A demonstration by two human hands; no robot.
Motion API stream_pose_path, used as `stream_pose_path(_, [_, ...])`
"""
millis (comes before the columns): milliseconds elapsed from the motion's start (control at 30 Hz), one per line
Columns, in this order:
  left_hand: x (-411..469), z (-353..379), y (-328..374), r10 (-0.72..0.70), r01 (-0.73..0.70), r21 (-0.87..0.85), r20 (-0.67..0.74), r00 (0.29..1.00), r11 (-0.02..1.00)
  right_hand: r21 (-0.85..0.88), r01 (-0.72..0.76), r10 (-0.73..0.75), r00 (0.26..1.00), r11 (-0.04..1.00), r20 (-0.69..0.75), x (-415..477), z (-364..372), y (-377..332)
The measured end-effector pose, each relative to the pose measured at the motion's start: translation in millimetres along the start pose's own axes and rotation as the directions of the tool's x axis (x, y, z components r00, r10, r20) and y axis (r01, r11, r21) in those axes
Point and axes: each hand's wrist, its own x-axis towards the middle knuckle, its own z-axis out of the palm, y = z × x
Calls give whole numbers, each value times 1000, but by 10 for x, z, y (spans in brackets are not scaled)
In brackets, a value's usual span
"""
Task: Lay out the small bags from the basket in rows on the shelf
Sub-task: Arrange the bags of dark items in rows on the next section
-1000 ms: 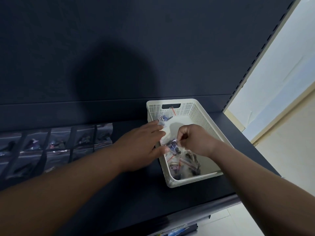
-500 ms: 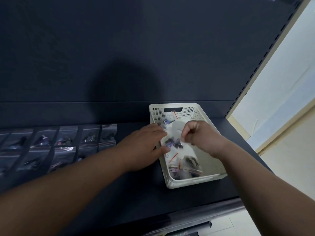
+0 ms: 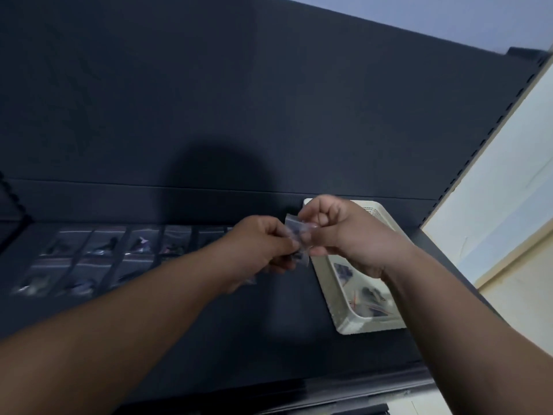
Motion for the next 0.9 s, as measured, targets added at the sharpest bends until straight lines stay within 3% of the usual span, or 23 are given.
stream_pose_path(200, [-400, -627, -87, -12, 10, -17, -109, 994, 1000, 320, -107, 133, 989, 942, -62, 197, 799, -61])
stream_pose_path(367, [-754, -1239, -221, -34, 28, -29, -248, 968, 999, 288, -140, 129, 990, 947, 57, 310, 1568, -160])
stream_pose_path(467, [-958, -1595, -352, -56, 58, 1, -289, 956, 998, 201, -131, 132, 991, 971, 9, 398, 1997, -194])
stream_pose_path(667, [-1365, -2370, -690, -79, 196, 302, -358, 930, 933, 130, -223, 227, 974, 966, -18, 492, 2878, -96])
stream_pose_path(800, [-1628, -2871, -946, 21, 283, 590, -455, 890, 756, 87, -350, 348, 937, 933, 38, 500, 3380, 15])
stream_pose_path(900, [-1801, -3104, -1113, 47, 305, 709, -430, 902, 636, 54, -395, 394, 918, 917, 36, 540, 3648, 43])
